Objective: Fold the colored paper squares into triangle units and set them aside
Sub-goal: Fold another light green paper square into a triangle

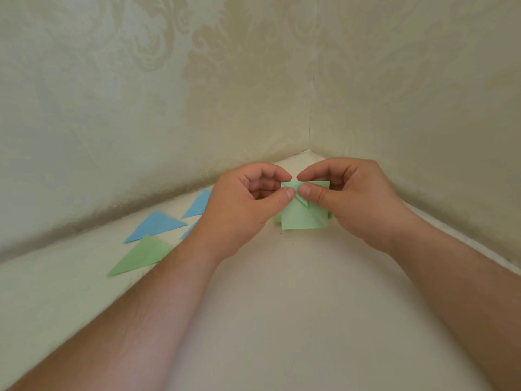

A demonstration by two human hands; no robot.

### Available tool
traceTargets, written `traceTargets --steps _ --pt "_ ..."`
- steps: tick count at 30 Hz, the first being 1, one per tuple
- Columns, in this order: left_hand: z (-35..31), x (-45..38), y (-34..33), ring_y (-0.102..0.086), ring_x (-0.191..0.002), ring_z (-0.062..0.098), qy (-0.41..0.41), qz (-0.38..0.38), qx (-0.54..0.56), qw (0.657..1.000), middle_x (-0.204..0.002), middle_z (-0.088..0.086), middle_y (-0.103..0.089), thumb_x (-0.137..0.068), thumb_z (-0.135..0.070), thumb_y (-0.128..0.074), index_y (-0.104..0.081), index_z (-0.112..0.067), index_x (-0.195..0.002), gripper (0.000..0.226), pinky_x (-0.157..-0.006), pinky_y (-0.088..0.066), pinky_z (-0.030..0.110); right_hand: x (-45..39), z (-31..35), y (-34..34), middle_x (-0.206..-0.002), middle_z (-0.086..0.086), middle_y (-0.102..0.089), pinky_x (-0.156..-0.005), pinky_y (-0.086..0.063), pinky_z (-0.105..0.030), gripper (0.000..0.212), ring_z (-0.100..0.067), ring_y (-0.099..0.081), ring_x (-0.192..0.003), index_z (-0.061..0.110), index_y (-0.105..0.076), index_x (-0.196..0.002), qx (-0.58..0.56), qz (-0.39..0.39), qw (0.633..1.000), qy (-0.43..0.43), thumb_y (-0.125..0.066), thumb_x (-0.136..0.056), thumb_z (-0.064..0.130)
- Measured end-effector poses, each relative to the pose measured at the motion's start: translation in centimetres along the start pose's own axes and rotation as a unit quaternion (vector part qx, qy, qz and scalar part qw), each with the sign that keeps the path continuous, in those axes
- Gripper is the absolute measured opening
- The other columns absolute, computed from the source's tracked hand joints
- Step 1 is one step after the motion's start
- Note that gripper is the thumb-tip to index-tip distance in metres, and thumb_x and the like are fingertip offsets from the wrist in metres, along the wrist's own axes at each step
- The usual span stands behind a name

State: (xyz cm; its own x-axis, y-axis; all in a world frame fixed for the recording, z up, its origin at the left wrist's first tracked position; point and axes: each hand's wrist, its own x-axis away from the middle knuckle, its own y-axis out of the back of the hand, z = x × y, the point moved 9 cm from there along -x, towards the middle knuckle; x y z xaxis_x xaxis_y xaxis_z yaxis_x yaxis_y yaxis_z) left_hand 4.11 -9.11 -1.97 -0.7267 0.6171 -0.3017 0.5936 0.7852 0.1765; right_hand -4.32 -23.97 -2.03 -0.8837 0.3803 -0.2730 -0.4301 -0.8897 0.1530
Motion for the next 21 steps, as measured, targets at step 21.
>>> traceTargets --steps 21 --pt "1.0 0.0 -0.4 -0.074 -0.074 0.019 0.068 -0.018 0.086 0.994 -0.08 0.009 -0.077 -0.092 -0.001 -0.072 -0.073 -0.009 -0.089 0.009 -0.072 -0.06 0.029 0.0 0.0 0.0 -0.087 -0.001 -0.077 -0.067 -0.055 -0.025 0.012 -0.011 -0.07 -0.074 0.02 -0.077 -0.088 0.01 -0.003 1.0 0.002 -0.078 -0.088 0.007"
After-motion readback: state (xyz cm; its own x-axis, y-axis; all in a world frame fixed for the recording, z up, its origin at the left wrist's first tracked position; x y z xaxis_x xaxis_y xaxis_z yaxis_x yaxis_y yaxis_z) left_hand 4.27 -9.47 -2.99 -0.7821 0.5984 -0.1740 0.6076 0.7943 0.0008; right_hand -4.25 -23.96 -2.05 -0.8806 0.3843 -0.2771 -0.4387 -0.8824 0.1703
